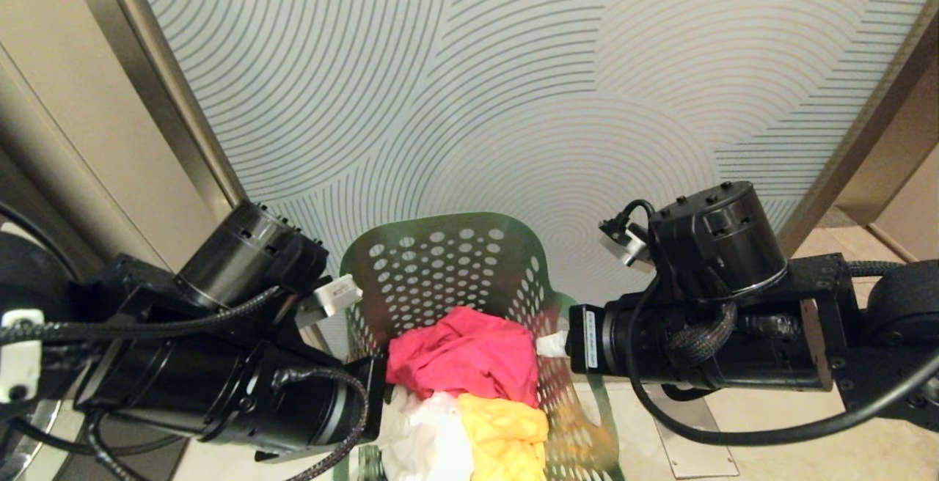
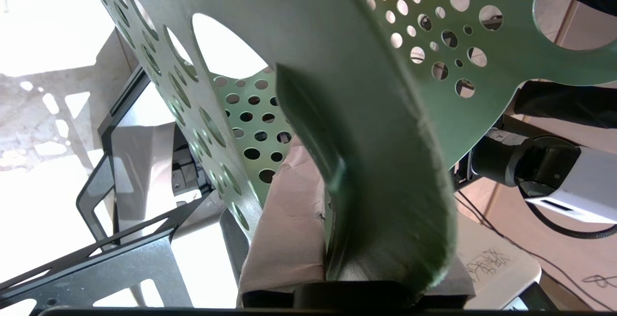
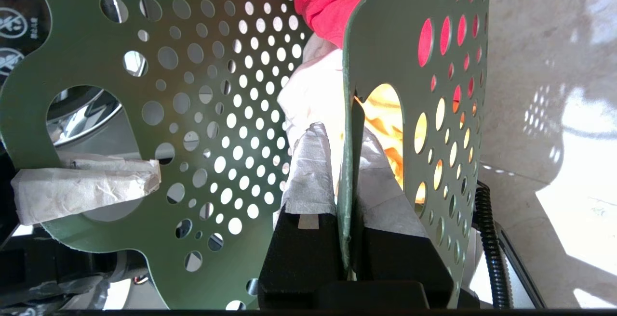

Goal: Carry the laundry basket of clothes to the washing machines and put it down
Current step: Pick up the clothes basket and put it beside the washing machine

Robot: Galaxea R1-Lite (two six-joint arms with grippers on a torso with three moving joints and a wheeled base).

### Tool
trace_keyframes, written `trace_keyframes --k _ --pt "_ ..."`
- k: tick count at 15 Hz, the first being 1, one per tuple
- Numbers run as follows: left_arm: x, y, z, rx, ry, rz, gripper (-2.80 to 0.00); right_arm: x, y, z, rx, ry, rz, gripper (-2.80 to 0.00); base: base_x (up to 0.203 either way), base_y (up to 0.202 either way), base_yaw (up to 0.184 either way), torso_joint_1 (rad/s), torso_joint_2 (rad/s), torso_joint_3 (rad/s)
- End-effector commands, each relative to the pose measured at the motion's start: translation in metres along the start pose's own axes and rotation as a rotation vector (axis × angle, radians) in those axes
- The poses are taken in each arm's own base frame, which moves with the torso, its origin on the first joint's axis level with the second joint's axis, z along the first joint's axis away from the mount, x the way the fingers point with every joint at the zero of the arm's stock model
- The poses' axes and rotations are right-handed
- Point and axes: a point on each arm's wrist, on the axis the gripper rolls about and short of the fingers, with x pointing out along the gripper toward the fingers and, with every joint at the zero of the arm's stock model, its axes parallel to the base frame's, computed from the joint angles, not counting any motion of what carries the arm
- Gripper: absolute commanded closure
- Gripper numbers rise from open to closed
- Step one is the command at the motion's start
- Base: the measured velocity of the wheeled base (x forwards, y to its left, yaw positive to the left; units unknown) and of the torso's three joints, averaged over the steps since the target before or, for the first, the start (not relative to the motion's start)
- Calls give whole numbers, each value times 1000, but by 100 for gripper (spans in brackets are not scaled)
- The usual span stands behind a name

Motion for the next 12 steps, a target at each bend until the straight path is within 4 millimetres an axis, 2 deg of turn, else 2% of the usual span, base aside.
trace_keyframes --k 1,8,12 --pt "1 0 0 -5 6 3 0 1 0 0 4 3 -1 0 0 0 0 3 -1 203" --pt "2 1 -1 -4 10 4 0 1 -2 -2 1 16 -10 0 0 0 0 0 2 192" --pt "3 -2 -4 7 19 1 0 1 -3 -4 -7 22 -17 0 0 0 0 3 3 32"
